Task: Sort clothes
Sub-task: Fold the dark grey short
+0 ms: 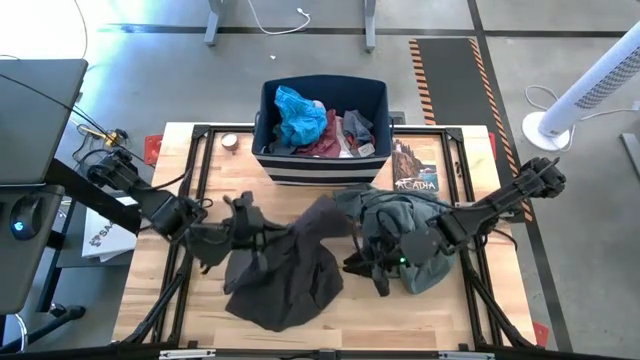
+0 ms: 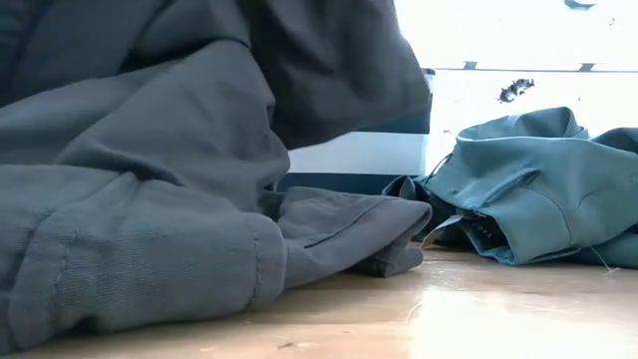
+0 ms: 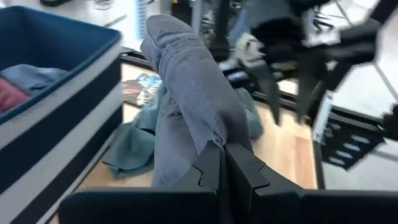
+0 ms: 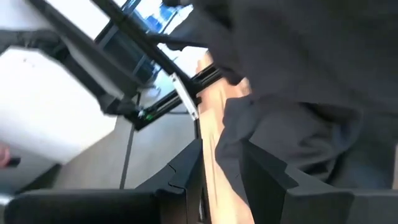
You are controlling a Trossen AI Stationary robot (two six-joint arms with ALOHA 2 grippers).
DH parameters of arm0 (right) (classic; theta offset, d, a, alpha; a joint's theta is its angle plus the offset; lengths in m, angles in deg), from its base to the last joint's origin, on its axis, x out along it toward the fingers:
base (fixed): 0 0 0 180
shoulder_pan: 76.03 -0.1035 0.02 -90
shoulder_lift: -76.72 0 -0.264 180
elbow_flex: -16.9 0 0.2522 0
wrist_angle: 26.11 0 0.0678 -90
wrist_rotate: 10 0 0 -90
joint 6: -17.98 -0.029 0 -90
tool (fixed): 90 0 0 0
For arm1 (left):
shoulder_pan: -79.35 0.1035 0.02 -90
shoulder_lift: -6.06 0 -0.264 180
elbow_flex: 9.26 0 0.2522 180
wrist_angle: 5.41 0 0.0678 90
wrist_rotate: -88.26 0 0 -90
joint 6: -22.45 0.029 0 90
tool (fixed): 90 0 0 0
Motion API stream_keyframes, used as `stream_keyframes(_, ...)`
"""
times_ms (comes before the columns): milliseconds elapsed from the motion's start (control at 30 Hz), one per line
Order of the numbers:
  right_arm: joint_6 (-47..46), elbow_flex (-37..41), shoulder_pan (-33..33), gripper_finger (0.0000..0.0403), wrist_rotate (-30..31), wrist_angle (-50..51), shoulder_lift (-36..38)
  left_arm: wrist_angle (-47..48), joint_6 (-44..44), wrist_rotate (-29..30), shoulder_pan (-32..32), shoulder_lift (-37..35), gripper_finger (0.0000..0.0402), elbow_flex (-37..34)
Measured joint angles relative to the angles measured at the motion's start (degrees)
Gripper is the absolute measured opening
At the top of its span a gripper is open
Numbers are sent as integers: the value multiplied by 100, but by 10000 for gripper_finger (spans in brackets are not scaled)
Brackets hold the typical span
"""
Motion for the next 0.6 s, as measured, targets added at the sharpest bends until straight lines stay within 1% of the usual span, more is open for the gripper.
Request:
stream_keyframes(133, 423, 0, 187, 99, -283, 19, 0, 14, -79, -33, 406, 0, 1, 0)
stream_keyframes(267, 395, 0, 358, 99, -358, 13, 0, 71, 160, -150, 800, 7, 1, 139)
stream_keyframes(333, 334, 0, 404, 99, -354, -43, 0, -92, 481, -568, 1015, -5, 4, 209)
stream_keyframes(433, 283, 0, 451, 99, -266, -119, 0, -260, 1037, -1665, 1286, -1, 22, 252)
stream_keyframes(500, 270, 0, 489, 99, -165, -155, 0, -238, 1114, -2329, 1425, 2, 40, 257)
stream_keyframes(600, 27, 0, 552, 99, 41, -297, 0, 37, 1024, -2890, 1533, -4, 72, 264)
